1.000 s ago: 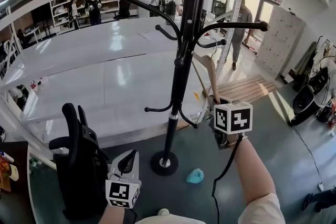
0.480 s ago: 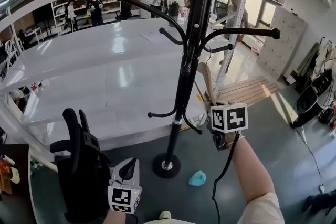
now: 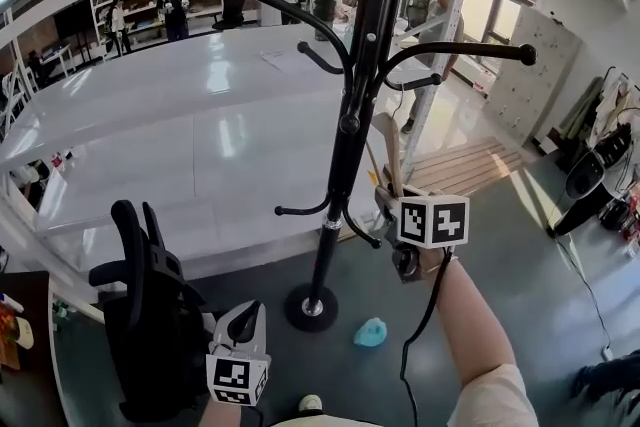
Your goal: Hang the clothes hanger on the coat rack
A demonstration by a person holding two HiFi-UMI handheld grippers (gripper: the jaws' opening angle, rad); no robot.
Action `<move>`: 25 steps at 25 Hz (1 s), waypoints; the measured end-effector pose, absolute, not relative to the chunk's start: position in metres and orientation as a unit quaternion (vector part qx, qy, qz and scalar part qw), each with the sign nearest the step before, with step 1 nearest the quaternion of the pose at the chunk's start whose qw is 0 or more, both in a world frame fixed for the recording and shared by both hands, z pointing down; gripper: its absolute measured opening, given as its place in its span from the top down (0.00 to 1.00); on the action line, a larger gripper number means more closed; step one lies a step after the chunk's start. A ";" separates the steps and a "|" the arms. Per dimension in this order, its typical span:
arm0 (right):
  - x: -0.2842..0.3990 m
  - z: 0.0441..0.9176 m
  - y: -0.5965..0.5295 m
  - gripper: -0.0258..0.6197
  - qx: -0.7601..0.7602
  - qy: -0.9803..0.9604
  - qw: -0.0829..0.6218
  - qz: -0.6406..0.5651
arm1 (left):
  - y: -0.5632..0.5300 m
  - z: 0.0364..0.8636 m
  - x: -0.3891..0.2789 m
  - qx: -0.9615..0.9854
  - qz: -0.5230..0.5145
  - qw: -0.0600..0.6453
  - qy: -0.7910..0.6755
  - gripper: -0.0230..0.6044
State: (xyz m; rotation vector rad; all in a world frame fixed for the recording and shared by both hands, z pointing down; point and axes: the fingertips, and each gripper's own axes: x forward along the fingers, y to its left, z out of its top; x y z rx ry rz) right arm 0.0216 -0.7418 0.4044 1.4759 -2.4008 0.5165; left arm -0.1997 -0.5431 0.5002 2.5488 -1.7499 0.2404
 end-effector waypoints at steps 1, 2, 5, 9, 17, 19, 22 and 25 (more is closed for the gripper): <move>0.020 0.401 -0.739 0.74 0.508 -0.834 0.130 0.173 | -0.542 0.501 -0.199 0.822 0.076 0.021 -0.565 0.96; 0.020 0.398 -0.737 0.67 0.511 -0.835 0.127 0.161 | -0.541 0.501 -0.198 0.822 0.074 0.022 -0.565 0.96; 0.029 0.383 -0.728 0.55 0.536 -0.828 0.134 0.096 | -0.535 0.496 -0.193 0.824 0.066 0.022 -0.562 0.96; 0.035 0.352 -0.703 0.49 0.540 -0.831 0.129 0.032 | -0.525 0.478 -0.182 0.828 0.059 0.008 -0.558 0.96; 0.066 0.302 -0.604 0.87 0.552 -0.833 0.032 0.015 | -0.489 0.429 -0.149 0.834 0.037 -0.039 -0.550 0.96; 0.071 0.303 -0.574 0.92 0.547 -0.837 0.016 0.009 | -0.474 0.416 -0.137 0.836 0.030 -0.049 -0.546 0.96; 0.079 0.310 -0.526 0.92 0.548 -0.836 0.012 -0.026 | -0.448 0.400 -0.120 0.838 0.017 -0.058 -0.542 0.96; 0.090 0.323 -0.477 0.92 0.555 -0.830 0.007 -0.060 | -0.418 0.389 -0.103 0.839 0.003 -0.058 -0.541 0.96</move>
